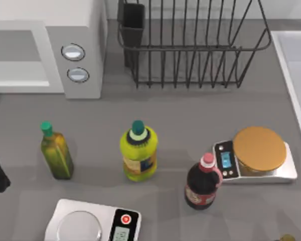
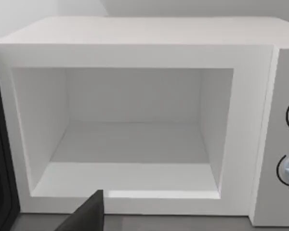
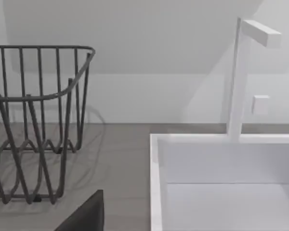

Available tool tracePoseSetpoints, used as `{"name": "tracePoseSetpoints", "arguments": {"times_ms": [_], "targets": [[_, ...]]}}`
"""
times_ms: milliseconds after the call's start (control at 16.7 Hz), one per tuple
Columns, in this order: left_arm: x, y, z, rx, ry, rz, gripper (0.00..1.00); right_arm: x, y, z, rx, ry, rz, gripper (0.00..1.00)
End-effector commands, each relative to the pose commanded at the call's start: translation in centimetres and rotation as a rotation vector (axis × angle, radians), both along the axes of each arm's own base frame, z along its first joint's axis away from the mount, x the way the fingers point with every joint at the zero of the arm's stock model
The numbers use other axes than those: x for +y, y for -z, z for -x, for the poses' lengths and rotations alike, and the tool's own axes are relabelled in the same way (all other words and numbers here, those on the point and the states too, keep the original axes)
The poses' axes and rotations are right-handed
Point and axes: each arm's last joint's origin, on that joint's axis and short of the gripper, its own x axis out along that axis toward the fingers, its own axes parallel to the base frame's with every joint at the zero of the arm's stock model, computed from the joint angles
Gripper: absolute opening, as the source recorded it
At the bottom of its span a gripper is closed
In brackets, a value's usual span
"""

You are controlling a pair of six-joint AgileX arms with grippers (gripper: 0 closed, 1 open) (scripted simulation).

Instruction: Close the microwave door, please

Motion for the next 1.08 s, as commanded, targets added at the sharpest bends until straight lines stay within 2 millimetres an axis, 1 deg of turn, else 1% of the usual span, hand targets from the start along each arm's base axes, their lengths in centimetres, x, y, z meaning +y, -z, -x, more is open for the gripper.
{"name": "tracePoseSetpoints", "arguments": {"times_ms": [60, 840, 900, 1080], "targets": [[0.0, 0.0, 0.0, 0.0, 0.0, 0.0, 1.0, 0.0, 0.0, 0.0, 0.0, 0.0, 0.0, 1.0], [0.0, 0.0, 0.0, 0.0, 0.0, 0.0, 0.02, 0.0, 0.0, 0.0, 0.0, 0.0, 0.0, 1.0], [0.0, 0.0, 0.0, 0.0, 0.0, 0.0, 0.0, 0.0, 0.0, 0.0, 0.0, 0.0, 0.0, 1.0], [0.0, 0.0, 0.0, 0.0, 0.0, 0.0, 0.0, 0.0, 0.0, 0.0, 0.0, 0.0, 0.0, 1.0]]}}
